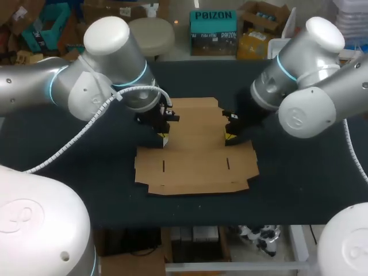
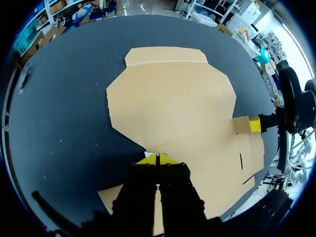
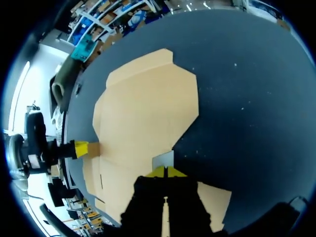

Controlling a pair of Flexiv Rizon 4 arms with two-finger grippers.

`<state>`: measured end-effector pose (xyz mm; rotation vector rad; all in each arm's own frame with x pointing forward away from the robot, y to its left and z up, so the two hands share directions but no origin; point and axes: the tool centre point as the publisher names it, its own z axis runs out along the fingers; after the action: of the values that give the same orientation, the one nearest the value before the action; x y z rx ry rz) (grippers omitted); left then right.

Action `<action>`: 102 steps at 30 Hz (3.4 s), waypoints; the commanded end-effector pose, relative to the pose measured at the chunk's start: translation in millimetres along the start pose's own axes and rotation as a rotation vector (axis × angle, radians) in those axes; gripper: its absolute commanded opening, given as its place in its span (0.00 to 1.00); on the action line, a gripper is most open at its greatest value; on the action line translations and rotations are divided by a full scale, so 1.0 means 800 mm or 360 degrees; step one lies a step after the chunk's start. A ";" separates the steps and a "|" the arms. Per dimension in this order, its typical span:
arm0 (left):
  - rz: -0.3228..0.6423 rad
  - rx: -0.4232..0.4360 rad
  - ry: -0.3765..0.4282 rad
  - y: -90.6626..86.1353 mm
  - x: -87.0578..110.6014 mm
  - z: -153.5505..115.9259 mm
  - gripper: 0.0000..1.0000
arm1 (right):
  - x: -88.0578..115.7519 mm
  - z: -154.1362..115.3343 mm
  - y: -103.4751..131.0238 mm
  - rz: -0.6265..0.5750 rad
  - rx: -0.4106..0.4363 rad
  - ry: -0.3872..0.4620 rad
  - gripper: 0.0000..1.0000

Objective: Assemble the packaging by folding the flat box into shape, placing the metal phone stand inside, and closing the box properly

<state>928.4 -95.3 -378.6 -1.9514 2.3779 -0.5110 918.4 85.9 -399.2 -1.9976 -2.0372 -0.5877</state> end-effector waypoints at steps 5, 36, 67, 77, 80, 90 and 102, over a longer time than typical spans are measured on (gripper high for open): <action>-0.0034 -0.0013 -0.0032 0.006 -0.014 -0.012 0.00 | -0.029 -0.010 0.012 0.0009 0.0069 0.0144 0.00; -0.0201 0.0004 -0.0173 0.071 -0.030 -0.123 0.00 | -0.034 -0.131 -0.018 -0.0083 0.0204 0.0076 0.00; -0.0301 0.0025 0.0027 0.249 -0.013 -0.150 0.00 | -0.085 -0.153 -0.208 -0.0101 0.0229 0.0087 0.00; -0.0300 0.0038 0.0112 0.267 -0.016 -0.130 0.00 | -0.094 -0.129 -0.235 -0.0040 0.0177 0.0087 0.00; -0.0310 0.0026 0.0116 0.268 -0.017 -0.127 0.00 | -0.094 -0.125 -0.239 -0.0033 0.0176 0.0039 0.00; -0.0310 0.0026 0.0116 0.268 -0.017 -0.127 0.00 | -0.094 -0.125 -0.239 -0.0033 0.0176 0.0039 0.00; -0.0366 -0.0082 0.0287 0.276 -0.028 -0.098 0.00 | -0.087 -0.104 -0.241 0.0033 0.0166 0.0148 0.00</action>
<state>697.8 -24.4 -353.1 -2.2989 2.2685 -0.6285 718.8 -10.1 -371.5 -1.9089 -1.9635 -0.5294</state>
